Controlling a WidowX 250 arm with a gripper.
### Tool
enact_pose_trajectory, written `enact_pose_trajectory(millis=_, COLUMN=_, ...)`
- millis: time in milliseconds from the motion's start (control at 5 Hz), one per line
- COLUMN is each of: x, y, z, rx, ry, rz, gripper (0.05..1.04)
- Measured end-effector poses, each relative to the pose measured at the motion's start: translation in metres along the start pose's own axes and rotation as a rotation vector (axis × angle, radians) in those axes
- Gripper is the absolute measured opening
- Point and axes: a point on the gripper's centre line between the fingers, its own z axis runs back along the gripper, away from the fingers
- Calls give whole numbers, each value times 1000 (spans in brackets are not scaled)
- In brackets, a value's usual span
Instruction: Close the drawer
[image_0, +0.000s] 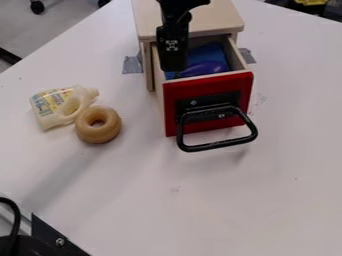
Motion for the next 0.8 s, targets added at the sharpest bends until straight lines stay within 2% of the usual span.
enact_pose_trajectory(millis=200, x=-1, y=-2, z=-7, rx=-23, ry=12, rz=1, gripper=998)
enact_pose_trajectory(millis=800, x=12, y=-15, z=-21, rx=-32, ry=24, rz=-68, gripper=998)
